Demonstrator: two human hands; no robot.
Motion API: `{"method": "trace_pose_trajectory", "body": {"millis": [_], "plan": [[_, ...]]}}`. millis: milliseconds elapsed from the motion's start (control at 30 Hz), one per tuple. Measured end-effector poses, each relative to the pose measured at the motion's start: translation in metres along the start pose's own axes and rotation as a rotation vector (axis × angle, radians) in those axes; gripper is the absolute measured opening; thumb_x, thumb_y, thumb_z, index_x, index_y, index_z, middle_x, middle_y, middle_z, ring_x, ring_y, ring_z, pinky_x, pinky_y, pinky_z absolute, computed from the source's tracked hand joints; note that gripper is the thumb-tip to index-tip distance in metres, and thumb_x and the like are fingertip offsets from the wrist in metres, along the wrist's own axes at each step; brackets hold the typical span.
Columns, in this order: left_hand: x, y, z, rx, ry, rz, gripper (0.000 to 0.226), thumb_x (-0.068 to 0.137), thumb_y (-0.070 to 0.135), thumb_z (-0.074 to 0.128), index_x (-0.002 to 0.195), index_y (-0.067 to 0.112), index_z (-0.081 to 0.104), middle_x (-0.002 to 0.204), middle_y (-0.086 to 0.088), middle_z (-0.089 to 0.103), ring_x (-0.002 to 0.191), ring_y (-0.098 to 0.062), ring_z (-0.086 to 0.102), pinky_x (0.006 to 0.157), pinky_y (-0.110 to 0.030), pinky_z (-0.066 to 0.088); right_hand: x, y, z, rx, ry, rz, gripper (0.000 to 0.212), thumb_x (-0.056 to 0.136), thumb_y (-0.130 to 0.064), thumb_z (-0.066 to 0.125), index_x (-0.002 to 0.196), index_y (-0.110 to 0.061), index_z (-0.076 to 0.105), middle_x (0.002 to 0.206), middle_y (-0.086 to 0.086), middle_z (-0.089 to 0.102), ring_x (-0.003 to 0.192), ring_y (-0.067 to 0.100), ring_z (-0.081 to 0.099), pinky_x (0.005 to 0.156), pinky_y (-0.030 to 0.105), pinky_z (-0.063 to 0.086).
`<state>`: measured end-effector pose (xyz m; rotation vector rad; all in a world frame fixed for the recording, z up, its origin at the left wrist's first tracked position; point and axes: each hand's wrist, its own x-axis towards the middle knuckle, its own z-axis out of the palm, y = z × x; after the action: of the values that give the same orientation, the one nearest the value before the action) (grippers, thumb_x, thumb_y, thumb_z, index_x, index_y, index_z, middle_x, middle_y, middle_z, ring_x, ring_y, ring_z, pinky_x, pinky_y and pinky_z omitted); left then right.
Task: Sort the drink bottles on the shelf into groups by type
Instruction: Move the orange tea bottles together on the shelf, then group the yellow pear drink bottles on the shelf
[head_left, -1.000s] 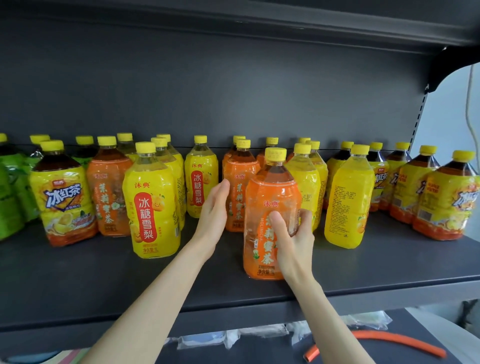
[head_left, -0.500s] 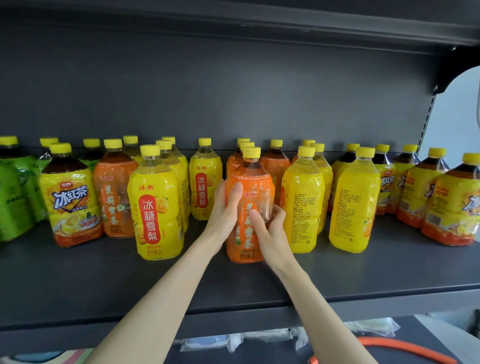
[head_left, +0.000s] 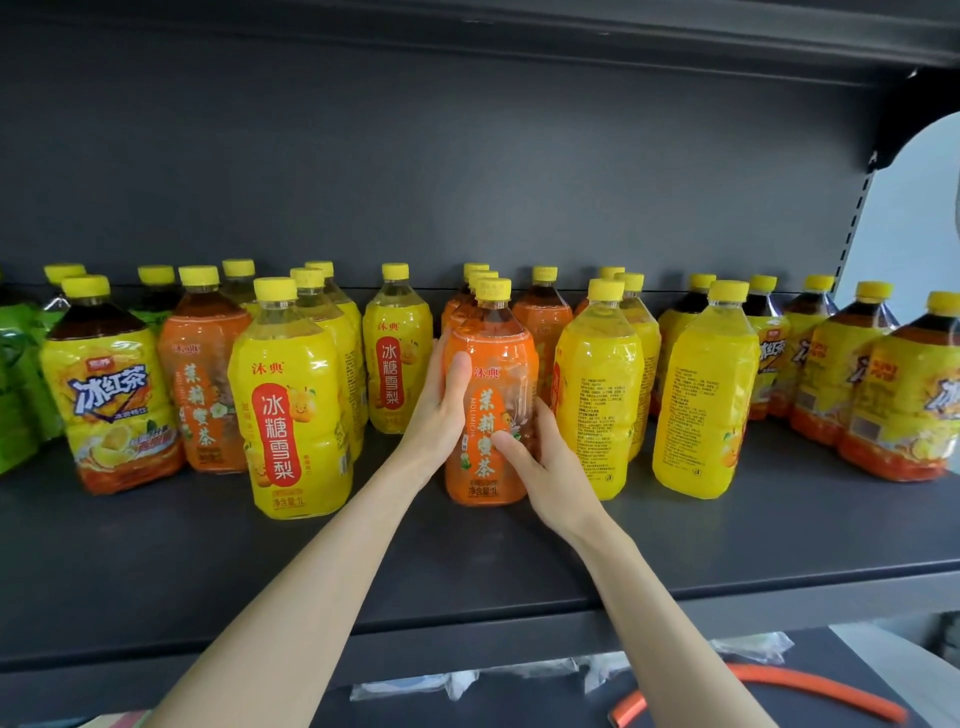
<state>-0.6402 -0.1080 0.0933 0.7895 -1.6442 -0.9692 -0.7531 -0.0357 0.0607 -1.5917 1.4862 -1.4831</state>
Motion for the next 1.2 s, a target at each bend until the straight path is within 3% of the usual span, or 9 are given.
{"method": "trace_pose_trajectory", "body": {"millis": [233, 467, 633, 833, 967, 1100, 1200], "plan": [[0.003, -0.003, 0.002, -0.021, 0.005, 0.055, 0.071, 0.081, 0.059, 0.023, 0.146, 0.03, 0.019, 0.146, 0.001, 0.038, 0.13, -0.014, 0.041, 0.096, -0.023, 0.038, 0.002, -0.001, -0.004, -0.073, 0.012, -0.019, 0.065, 0.094, -0.036, 0.053, 0.149, -0.023, 0.022, 0.143, -0.006, 0.044, 0.116, 0.003, 0.046, 0.094, 0.022, 0.042], [0.005, -0.006, 0.003, 0.001, 0.018, 0.086, 0.069, 0.082, 0.058, 0.023, 0.144, 0.027, 0.024, 0.143, 0.002, 0.041, 0.124, -0.008, 0.043, 0.088, -0.012, 0.038, 0.003, -0.001, -0.005, -0.112, 0.018, -0.024, 0.066, 0.094, -0.036, 0.051, 0.15, -0.022, 0.019, 0.146, -0.002, 0.042, 0.128, 0.016, 0.048, 0.101, 0.029, 0.043], [0.008, -0.006, -0.002, 0.032, 0.007, 0.092, 0.071, 0.083, 0.058, 0.024, 0.146, 0.025, 0.024, 0.144, 0.0, 0.041, 0.129, -0.015, 0.043, 0.1, -0.026, 0.039, 0.003, 0.0, -0.002, -0.157, 0.029, -0.013, 0.068, 0.094, -0.04, 0.051, 0.15, -0.023, 0.016, 0.148, -0.003, 0.04, 0.13, 0.016, 0.046, 0.098, 0.026, 0.042], [0.002, 0.005, -0.011, 0.109, -0.043, 0.062, 0.07, 0.083, 0.06, 0.028, 0.143, 0.024, 0.031, 0.139, 0.0, 0.048, 0.124, -0.014, 0.048, 0.098, -0.028, 0.042, 0.001, -0.006, -0.005, -0.266, 0.018, 0.05, 0.076, 0.091, -0.048, 0.051, 0.152, -0.022, 0.013, 0.148, 0.0, 0.041, 0.13, 0.022, 0.048, 0.104, 0.039, 0.045], [-0.01, 0.011, -0.015, 0.221, 0.007, 0.058, 0.059, 0.088, 0.054, 0.037, 0.136, 0.02, 0.042, 0.129, 0.0, 0.057, 0.116, -0.016, 0.055, 0.082, -0.015, 0.043, -0.006, -0.014, -0.012, -0.428, 0.074, 0.053, 0.071, 0.09, -0.049, 0.054, 0.148, -0.017, 0.028, 0.139, 0.002, 0.053, 0.12, 0.024, 0.057, 0.095, 0.04, 0.052], [-0.042, 0.006, -0.017, 0.539, 0.147, 0.132, 0.049, 0.09, 0.042, 0.054, 0.13, 0.014, 0.049, 0.128, -0.003, 0.057, 0.114, -0.019, 0.056, 0.087, -0.028, 0.047, -0.02, -0.019, -0.03, -0.529, 0.14, -0.051, 0.043, 0.095, -0.034, 0.054, 0.133, -0.014, 0.051, 0.118, 0.005, 0.066, 0.102, 0.022, 0.064, 0.084, 0.035, 0.056], [-0.066, 0.004, -0.013, 0.624, 0.291, 0.243, 0.027, 0.089, 0.03, 0.059, 0.108, 0.011, 0.063, 0.108, -0.004, 0.062, 0.09, -0.017, 0.063, 0.07, -0.028, 0.054, -0.029, -0.02, -0.052, -0.497, 0.191, -0.105, 0.029, 0.095, -0.029, 0.056, 0.121, -0.015, 0.061, 0.109, 0.002, 0.069, 0.092, 0.017, 0.066, 0.076, 0.03, 0.055]]}}
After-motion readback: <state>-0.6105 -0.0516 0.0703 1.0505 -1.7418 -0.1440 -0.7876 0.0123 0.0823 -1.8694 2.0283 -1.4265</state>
